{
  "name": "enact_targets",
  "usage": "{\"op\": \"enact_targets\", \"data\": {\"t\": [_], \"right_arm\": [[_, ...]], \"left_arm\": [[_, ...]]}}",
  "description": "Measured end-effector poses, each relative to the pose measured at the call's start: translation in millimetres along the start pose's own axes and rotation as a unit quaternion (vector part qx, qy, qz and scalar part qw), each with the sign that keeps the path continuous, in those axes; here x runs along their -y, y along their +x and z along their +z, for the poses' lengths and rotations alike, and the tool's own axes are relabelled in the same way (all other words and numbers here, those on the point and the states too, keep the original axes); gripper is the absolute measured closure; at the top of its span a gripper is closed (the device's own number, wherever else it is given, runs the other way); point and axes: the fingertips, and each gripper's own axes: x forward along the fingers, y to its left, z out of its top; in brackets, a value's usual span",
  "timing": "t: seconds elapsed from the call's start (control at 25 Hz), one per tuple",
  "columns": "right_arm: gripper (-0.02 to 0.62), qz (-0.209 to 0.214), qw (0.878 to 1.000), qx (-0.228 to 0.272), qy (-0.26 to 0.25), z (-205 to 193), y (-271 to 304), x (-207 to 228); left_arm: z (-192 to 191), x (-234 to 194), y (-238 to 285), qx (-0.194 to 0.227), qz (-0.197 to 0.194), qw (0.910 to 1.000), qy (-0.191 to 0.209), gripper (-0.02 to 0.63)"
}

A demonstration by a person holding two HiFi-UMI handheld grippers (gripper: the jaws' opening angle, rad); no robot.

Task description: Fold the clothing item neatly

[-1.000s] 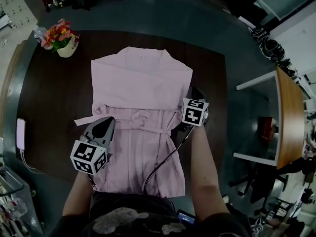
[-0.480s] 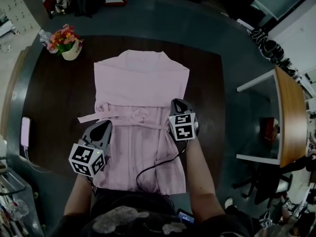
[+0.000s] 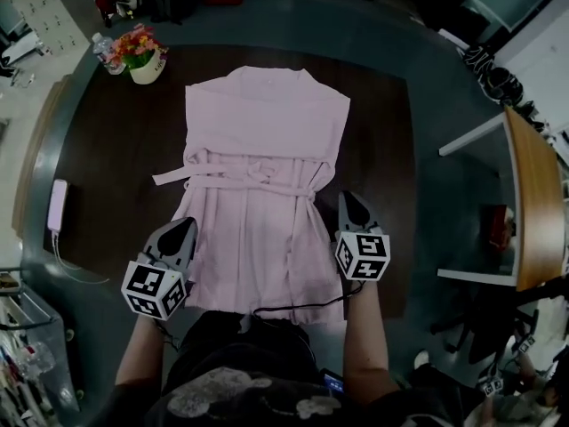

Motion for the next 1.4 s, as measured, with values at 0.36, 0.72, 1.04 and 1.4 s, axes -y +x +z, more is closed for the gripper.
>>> {"op": "enact_targets", "data": {"t": [0.36, 0.72, 1.04, 1.4], "right_arm": [[0.591, -0.07, 0.995, 0.041, 0.052, -58.7, -143.4, -42.3], [0.59, -0.176, 0.98, 0.023, 0.087, -160.0, -274.1, -83.1], [0.466, -0.178, 0.98, -0.054, 0.066, -271.9, -282.0, -76.6], [0.361, -0.083, 0.991, -0.104, 0.029, -366.9, -214.7, -70.3]], "left_arm": [[-50.7, 36.9, -77.6, 0.034, -0.084, 0.9956, 0.023, 0.595], [-140.0, 21.4, -174.7, 0.042, -0.096, 0.9944, 0.006, 0.595], [-234.4, 14.2, -195.8, -0.012, -0.06, 0.9917, 0.113, 0.465], [-344.9, -42.2, -143.3, -0.077, -0.019, 0.9906, 0.112, 0.3]]}}
